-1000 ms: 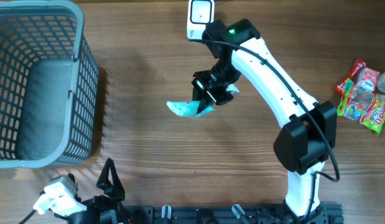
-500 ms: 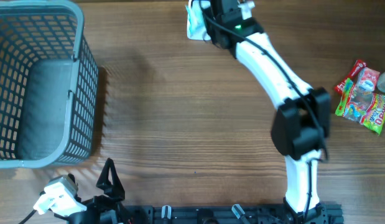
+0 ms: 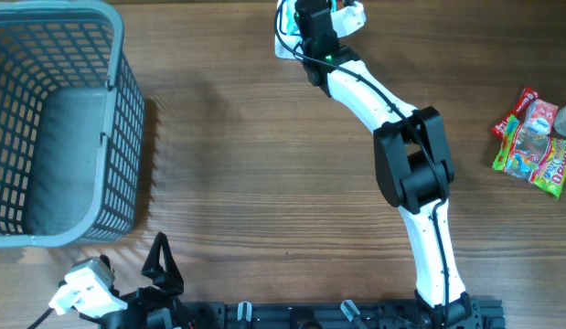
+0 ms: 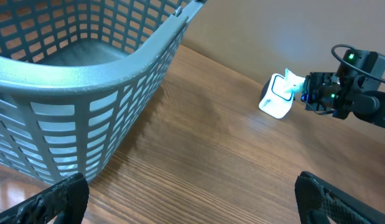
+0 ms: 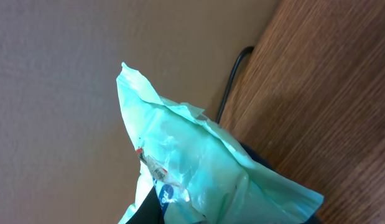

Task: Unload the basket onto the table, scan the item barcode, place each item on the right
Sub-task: 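Carry the wipes pack to the right edge and release it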

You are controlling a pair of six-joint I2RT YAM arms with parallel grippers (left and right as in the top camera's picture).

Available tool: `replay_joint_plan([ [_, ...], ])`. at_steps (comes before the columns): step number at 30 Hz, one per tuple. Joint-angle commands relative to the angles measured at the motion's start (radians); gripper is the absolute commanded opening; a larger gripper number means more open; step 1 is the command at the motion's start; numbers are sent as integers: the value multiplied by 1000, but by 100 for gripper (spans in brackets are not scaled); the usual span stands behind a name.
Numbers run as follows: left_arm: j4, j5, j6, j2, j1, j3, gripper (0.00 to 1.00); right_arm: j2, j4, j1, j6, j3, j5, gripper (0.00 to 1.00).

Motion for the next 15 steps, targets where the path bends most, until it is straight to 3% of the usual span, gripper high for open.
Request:
replay_joint_plan([
  [1, 3, -5, -6, -6, -3, -2, 100, -13, -117, -18, -8, 30, 21, 5],
  [6, 3, -5, -6, -6, -3, -2, 100, -249, -657, -106, -11, 31, 253, 5],
  [10, 3, -5, -6, -6, -3, -2, 100, -346, -1010, -305, 26, 31, 212, 5],
  [12, 3, -5, -6, -6, -3, -2, 100, -322, -1049, -445, 11, -38, 209, 5],
  [15, 3, -5, -6, -6, -3, -2, 100, -274, -906, -571, -90, -166, 156, 4],
])
